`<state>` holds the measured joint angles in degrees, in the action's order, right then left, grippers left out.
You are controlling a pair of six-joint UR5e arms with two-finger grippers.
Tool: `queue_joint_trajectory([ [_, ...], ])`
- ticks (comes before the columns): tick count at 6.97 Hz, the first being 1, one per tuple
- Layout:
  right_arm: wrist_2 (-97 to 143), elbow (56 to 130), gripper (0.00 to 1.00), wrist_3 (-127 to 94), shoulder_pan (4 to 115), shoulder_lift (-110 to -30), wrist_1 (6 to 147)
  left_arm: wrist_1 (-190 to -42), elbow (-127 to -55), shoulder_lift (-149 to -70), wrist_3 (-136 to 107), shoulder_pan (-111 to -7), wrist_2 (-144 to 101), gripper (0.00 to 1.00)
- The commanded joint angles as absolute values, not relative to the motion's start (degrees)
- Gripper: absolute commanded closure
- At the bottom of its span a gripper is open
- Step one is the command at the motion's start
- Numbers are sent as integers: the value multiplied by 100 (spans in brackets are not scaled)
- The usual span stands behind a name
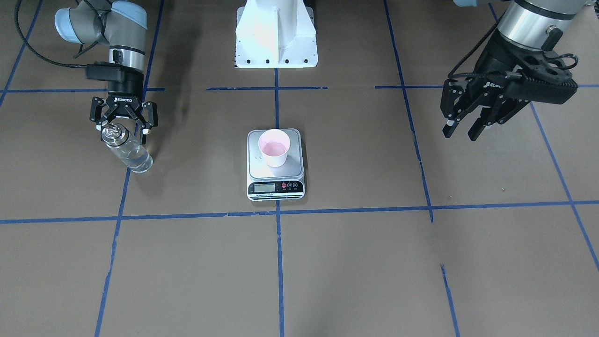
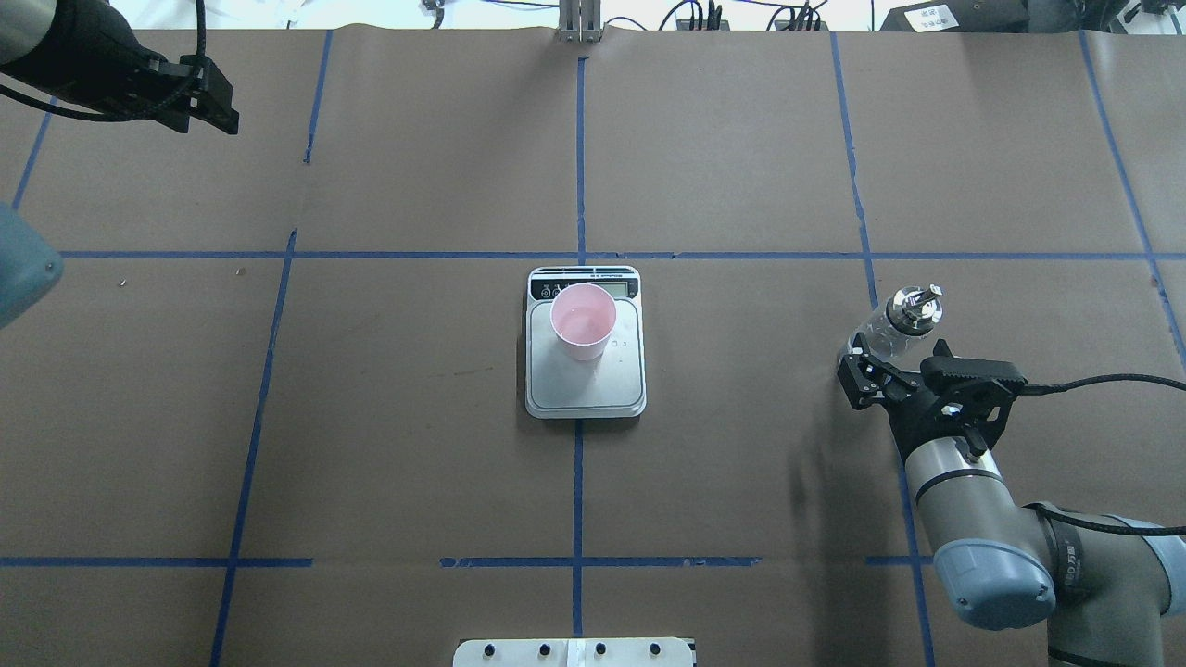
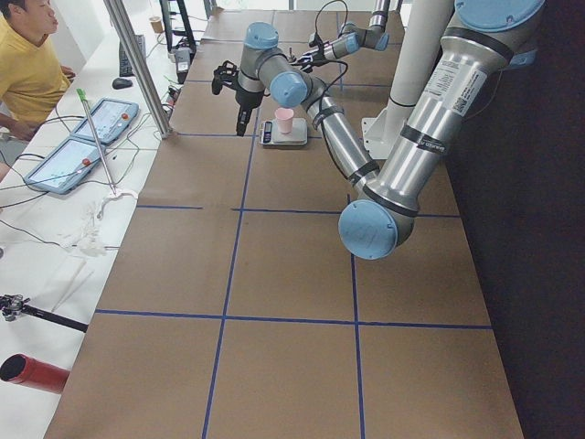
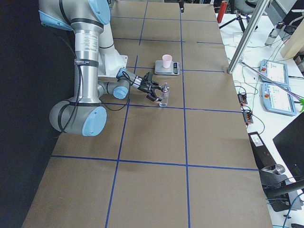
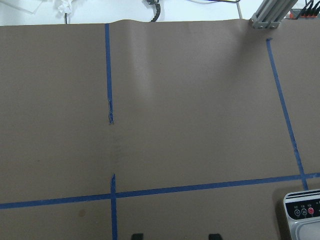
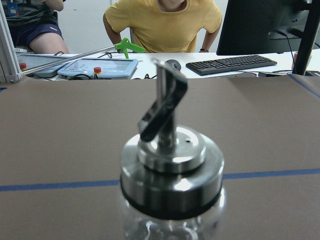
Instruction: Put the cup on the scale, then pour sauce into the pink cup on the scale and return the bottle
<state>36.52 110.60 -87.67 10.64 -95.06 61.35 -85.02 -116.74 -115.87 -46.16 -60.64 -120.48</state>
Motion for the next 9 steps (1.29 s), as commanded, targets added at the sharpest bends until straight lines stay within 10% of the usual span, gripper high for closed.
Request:
queue_joint_trajectory([
  [1, 3604, 11205, 0, -8789, 757, -9771, 6126, -8490, -11681, -11584, -4623, -6056, -12041, 46],
  [9, 5716, 11163, 0, -6772, 1762, -11821, 3369, -8508, -11261, -11163, -2688, -6405, -12058, 46],
])
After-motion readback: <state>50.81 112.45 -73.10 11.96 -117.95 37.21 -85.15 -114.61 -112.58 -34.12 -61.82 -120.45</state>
